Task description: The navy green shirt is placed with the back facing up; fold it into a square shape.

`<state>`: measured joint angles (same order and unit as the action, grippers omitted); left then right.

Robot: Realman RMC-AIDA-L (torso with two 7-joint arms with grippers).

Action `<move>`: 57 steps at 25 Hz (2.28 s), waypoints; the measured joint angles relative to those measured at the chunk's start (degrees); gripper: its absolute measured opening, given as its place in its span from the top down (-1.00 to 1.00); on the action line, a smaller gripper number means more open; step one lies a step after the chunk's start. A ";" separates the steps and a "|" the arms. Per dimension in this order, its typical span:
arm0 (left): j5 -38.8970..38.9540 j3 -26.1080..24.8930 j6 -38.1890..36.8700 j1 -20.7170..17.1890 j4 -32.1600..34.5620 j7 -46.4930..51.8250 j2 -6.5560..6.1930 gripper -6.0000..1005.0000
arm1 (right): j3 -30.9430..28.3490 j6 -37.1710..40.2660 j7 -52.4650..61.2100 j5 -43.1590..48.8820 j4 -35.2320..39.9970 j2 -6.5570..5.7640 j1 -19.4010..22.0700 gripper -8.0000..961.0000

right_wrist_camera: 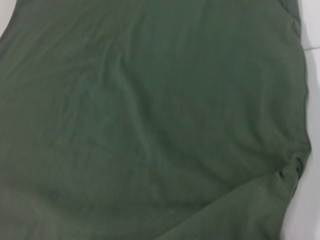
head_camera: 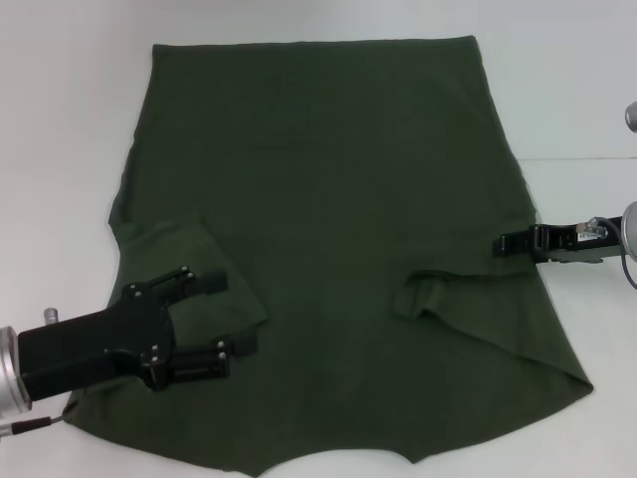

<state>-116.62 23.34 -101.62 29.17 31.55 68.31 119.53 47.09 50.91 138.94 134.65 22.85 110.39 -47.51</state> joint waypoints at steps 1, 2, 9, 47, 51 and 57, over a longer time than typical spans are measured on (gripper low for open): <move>0.00 -0.05 0.01 0.01 0.00 0.00 -0.01 -0.89 | 0.21 -0.30 0.00 0.00 -0.02 0.10 -0.04 -0.61; 0.00 -0.08 0.01 0.01 0.00 -0.01 -0.02 -0.89 | 0.36 -0.59 0.01 0.00 -0.05 0.24 -0.08 -0.57; 0.00 -0.20 0.03 0.18 0.00 -0.02 -0.08 -0.89 | 1.82 -1.51 0.75 0.00 -0.08 0.58 -0.21 -0.29; 0.00 -0.32 0.11 0.28 0.00 -0.11 -0.09 -0.89 | 2.49 -0.97 0.39 3.35 0.90 -0.32 -0.35 0.85; 0.00 -0.39 0.12 0.38 0.00 -0.09 -0.09 -0.89 | 2.48 0.09 0.42 3.68 1.38 -0.65 -0.52 0.84; 0.00 -0.40 0.12 0.52 0.00 0.18 -0.09 -0.89 | 2.48 0.98 0.41 3.78 1.58 -0.89 -0.99 0.83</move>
<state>-116.63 22.94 -101.50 29.68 31.55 68.49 119.43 49.57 51.89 139.35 138.43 24.42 109.50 -48.50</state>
